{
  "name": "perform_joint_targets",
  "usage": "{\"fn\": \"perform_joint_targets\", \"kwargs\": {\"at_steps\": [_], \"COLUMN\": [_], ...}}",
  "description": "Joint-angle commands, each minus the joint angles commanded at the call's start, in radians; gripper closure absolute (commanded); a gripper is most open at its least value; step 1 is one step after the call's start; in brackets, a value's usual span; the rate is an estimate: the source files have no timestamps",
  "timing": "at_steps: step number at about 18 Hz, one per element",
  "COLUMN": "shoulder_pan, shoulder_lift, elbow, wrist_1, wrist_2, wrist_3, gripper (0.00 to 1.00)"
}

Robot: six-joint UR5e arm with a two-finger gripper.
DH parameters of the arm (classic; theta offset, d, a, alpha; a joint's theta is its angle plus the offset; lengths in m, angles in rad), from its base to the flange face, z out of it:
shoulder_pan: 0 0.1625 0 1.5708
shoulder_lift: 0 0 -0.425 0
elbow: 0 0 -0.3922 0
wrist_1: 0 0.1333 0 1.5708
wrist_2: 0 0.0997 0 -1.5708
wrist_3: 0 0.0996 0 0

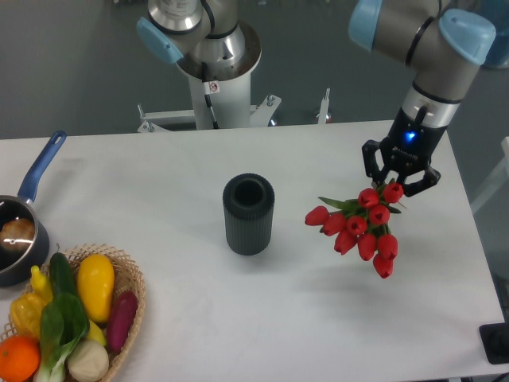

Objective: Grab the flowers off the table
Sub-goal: 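Lift the gripped red tulips up off the table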

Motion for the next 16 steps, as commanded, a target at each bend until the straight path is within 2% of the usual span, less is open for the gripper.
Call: {"fn": "perform_joint_targets", "kwargs": {"at_steps": [3,8,16], "shoulder_pan": [0.005,0.015,0.017], "shoulder_lift": [0.011,0.025,0.026], "elbow": [0.02,0.019,0.02], "wrist_1": [-0.011,-0.011,-0.008], "wrist_2": [-0.101,-0.242,-0.278], "wrist_3": [-0.043,-0.084,-0.12], "gripper": [0.72,0.72,0.72]}}
